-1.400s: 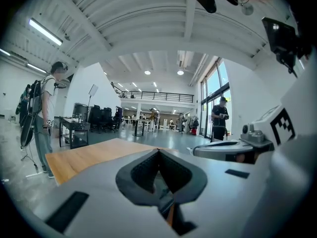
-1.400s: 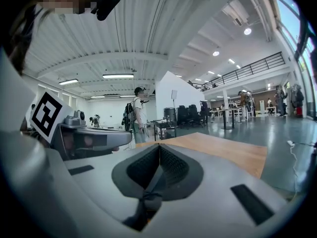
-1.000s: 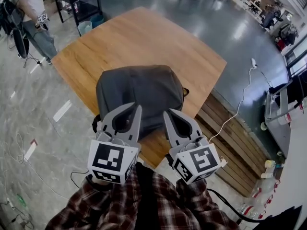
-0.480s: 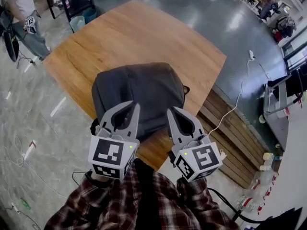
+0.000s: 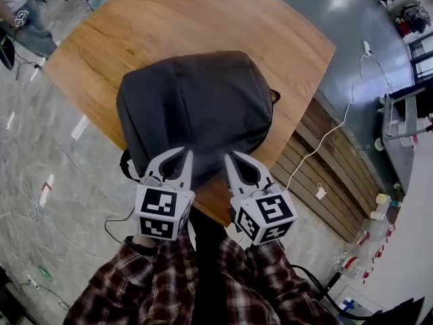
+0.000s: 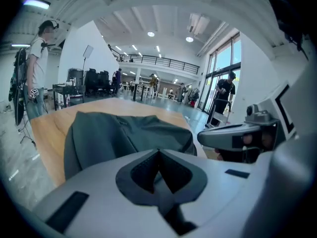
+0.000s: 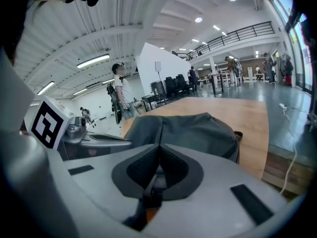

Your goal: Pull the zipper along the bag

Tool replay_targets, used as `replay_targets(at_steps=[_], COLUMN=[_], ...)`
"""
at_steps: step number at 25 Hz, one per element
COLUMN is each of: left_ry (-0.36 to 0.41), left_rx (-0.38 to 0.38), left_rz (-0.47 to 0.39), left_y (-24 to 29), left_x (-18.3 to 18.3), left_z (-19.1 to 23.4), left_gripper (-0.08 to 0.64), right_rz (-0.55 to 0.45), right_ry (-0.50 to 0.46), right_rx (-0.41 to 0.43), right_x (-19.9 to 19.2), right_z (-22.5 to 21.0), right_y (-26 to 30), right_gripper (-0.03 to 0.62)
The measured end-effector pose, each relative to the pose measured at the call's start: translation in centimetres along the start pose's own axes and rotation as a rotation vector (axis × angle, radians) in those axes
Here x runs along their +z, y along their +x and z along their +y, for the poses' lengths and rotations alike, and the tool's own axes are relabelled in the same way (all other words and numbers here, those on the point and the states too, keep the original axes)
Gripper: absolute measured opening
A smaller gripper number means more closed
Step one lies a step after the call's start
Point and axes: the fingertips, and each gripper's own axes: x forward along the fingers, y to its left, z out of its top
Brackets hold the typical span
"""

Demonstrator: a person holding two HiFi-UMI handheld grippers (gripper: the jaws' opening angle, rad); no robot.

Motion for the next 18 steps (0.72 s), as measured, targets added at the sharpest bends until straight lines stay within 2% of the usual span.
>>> replay_targets(at_steps=[7, 13, 15, 18], left_ry=[0.008, 0.011, 0.009, 0.007], left_rx=[0.004, 0.003, 0.003, 0.004], left_rz=[0.174, 0.164, 0.161, 0.155], left_y=[5.0, 5.4, 5.3, 5.3], left_x=[-7.2, -8.1, -8.2, -8.3], left_z=[0.1, 0.7, 0.7, 0.8], left_gripper=[0.011, 0.011, 0.011, 0.011], right_rz=[0.116, 0.196, 0.26, 0.38], right_ry=[0.039, 0.049, 0.052, 0.068], right_rx=[0.005, 0.066, 0.103, 0.183], right_x=[-6.1, -9.0, -10.2, -12.6], right_z=[-1.8, -1.0, -0.7, 0.1], right_y=[3.1, 4.1, 3.8, 3.5], right_gripper=[0.012, 0.014, 0.016, 0.066])
